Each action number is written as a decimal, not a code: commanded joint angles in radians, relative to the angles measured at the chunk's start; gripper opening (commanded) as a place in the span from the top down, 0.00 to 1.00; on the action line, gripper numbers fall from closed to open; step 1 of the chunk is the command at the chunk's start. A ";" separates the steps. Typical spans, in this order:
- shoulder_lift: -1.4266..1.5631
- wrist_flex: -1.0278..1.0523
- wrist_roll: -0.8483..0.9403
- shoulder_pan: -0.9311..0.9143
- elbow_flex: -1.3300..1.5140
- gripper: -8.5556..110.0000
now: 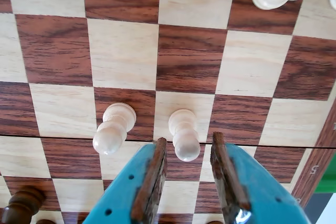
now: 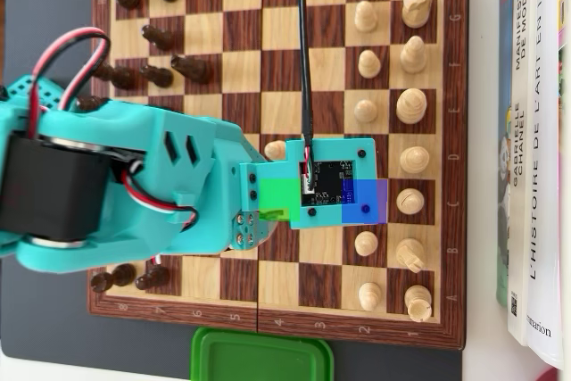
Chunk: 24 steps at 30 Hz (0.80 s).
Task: Play chess
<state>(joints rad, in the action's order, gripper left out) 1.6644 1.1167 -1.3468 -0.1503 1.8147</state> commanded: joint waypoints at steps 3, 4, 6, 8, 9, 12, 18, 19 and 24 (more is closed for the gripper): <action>0.098 -0.008 0.003 -0.012 -0.038 0.81; 0.112 -0.008 0.003 -0.012 -0.038 0.81; 0.140 -0.008 0.003 -0.012 -0.038 0.81; 0.172 -0.008 0.003 -0.014 -0.037 0.81; 0.189 -0.008 0.003 -0.014 -0.035 0.81; 0.264 -0.009 -0.003 -0.014 0.005 0.81; 0.495 -0.155 -0.006 -0.005 0.206 0.81; 0.538 -0.190 -0.006 -0.002 0.245 0.81; 0.732 -0.362 -0.008 0.028 0.426 0.81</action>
<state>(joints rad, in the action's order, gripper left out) 2.3071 0.8299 -1.3468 -0.1335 2.1905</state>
